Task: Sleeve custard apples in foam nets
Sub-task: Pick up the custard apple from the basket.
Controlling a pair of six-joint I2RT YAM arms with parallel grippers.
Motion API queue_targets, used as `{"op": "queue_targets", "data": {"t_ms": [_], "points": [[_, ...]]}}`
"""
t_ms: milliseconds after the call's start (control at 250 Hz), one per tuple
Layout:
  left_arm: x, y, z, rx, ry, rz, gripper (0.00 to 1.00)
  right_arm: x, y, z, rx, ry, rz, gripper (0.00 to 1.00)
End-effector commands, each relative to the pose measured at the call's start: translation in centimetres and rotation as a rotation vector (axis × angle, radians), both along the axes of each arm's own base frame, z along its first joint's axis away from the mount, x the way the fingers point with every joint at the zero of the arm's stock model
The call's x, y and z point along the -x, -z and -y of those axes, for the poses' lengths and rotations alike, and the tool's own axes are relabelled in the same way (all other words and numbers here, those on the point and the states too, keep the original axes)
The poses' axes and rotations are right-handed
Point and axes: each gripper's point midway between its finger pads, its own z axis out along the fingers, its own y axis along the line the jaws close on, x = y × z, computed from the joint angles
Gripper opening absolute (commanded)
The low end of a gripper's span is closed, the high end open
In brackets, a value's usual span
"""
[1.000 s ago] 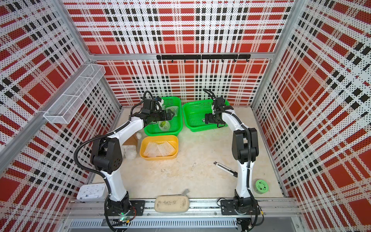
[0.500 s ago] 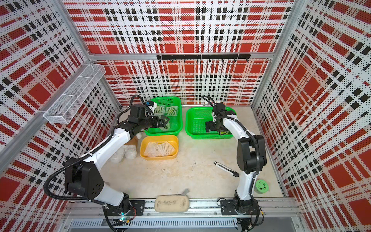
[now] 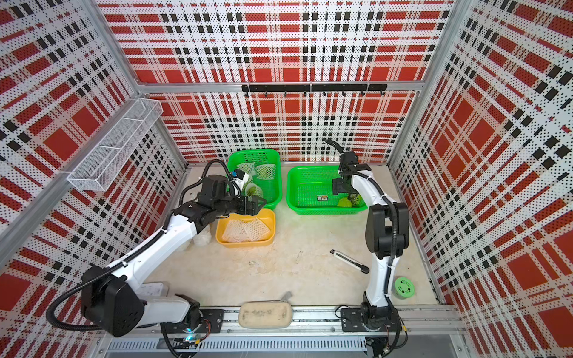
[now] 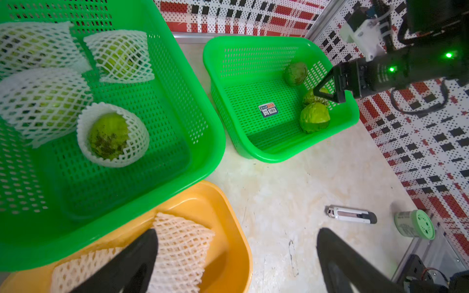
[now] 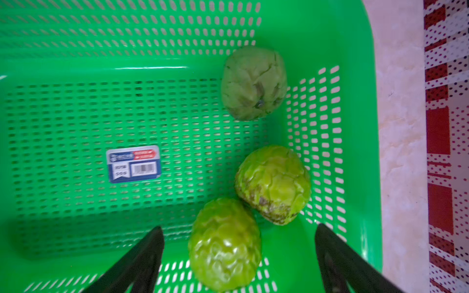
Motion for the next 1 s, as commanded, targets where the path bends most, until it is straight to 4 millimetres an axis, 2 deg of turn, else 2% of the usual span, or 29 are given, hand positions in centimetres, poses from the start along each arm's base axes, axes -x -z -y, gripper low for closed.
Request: {"op": "queue_targets", "data": {"t_ms": [0,96,404,592,704,857,997], "points": [[1.0,-0.7,0.1,-0.002,0.015,0.026,0.99,-1.4,0.9,0.9,0.019,0.029,0.017,0.82],[1.2,-0.6,0.2,-0.002,0.020,0.026,0.99,-2.0,1.9,1.8,0.040,0.075,0.021,0.72],[1.1,-0.4,0.2,-0.014,0.021,0.025,0.99,-2.9,4.8,2.7,0.045,0.145,0.008,0.74],[1.3,0.3,0.1,-0.025,0.020,0.010,0.99,-4.6,5.9,2.6,0.029,0.136,0.016,0.77],[1.5,0.8,0.0,-0.031,0.019,0.002,0.99,-5.4,6.3,2.4,0.029,0.126,0.016,0.74],[1.9,2.0,-0.4,-0.061,0.000,-0.020,0.99,-6.4,4.9,1.8,0.023,0.081,0.059,0.68],[2.6,3.3,-1.5,-0.096,-0.050,-0.041,0.99,-7.0,1.8,-0.2,0.025,-0.032,0.157,0.66]]}}
